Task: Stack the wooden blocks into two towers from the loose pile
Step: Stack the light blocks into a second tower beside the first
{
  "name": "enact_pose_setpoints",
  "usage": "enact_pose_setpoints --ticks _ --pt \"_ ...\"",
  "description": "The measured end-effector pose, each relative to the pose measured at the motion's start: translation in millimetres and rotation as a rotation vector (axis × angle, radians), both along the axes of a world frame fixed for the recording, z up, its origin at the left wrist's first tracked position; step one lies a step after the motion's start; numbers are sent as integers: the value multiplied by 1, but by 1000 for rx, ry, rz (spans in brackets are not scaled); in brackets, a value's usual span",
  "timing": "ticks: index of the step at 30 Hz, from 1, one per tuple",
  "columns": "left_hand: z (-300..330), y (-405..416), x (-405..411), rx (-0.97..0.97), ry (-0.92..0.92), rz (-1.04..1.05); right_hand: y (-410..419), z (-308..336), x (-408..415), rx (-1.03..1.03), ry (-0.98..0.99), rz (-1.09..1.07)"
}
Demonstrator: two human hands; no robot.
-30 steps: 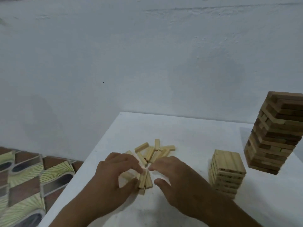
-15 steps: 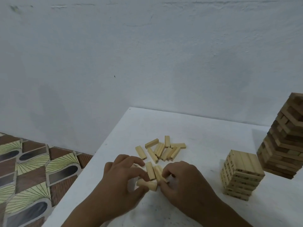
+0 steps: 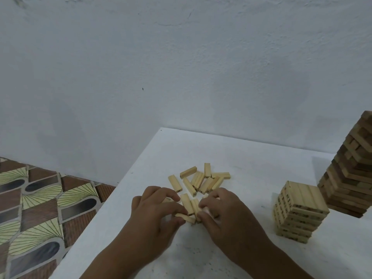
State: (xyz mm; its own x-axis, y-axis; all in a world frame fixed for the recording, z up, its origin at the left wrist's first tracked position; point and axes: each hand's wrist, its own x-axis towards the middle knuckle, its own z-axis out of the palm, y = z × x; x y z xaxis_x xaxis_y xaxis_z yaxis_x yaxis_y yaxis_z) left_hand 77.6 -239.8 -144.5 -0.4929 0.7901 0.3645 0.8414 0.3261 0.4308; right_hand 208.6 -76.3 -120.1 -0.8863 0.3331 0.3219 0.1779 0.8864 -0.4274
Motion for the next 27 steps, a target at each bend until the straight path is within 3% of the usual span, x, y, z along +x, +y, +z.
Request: enact_pose_setpoints --ticks 8,15,27 --pt "16 6 5 47 -31 -155 7 -1 25 3 -8 7" --pt "26 38 22 -101 -55 -405 16 -1 61 9 -79 11" --pt "28 64 35 -123 -116 -461 28 -3 79 -28 -129 61"
